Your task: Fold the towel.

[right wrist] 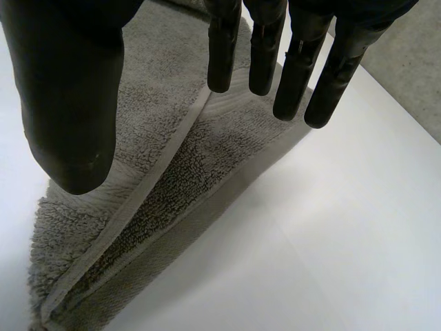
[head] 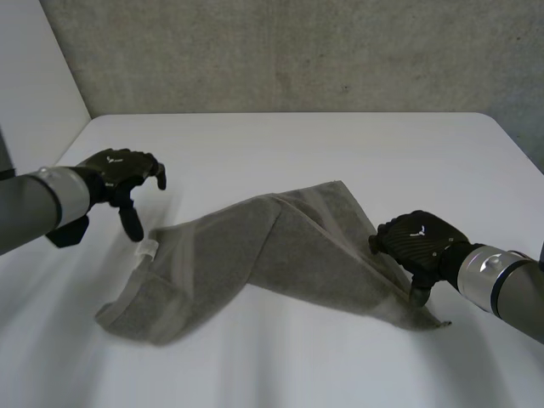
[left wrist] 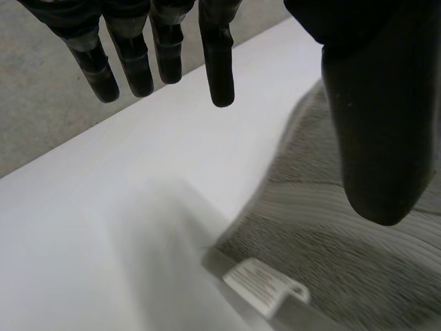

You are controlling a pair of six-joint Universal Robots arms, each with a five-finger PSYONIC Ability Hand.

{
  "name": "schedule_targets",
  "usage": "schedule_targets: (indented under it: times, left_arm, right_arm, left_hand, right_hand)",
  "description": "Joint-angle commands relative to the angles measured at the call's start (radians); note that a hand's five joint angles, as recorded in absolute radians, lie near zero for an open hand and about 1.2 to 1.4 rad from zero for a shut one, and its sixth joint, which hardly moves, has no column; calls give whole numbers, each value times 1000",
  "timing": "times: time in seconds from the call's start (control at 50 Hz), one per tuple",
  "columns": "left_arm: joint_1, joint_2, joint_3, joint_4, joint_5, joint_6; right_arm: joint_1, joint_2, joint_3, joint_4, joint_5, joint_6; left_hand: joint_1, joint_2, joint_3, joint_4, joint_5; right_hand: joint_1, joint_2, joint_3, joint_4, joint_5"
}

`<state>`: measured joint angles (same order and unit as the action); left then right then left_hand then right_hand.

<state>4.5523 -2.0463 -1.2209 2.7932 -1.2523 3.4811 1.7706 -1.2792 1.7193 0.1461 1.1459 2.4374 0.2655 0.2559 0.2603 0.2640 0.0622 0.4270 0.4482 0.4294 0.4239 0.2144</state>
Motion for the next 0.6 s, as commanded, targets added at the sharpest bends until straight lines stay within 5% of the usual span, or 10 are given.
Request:
schedule_targets:
  times: [0.02, 0.14, 0.6]
  left_arm:
    - [-45, -199, 199, -1, -96, -42]
    - [-91, -320, 276, 0, -179, -39]
    - [-161, -465, 362, 0, -187, -40]
  right_arm:
    - [6, 4, 0, -2, 0, 0]
    - [9, 23, 2, -11, 0, -1]
    - [9, 54, 11, -36, 3, -3]
  left_hand:
    - [-49, -40, -44, -48, -20]
    - [-49, -39, -44, -48, -20]
    - [-26, -16, -20, -24, 3]
  right_hand:
    - [-43, -64, -45, -39, -4]
    - [-45, -67, -48, -42, -7]
    - [-43, -64, -45, -39, -4]
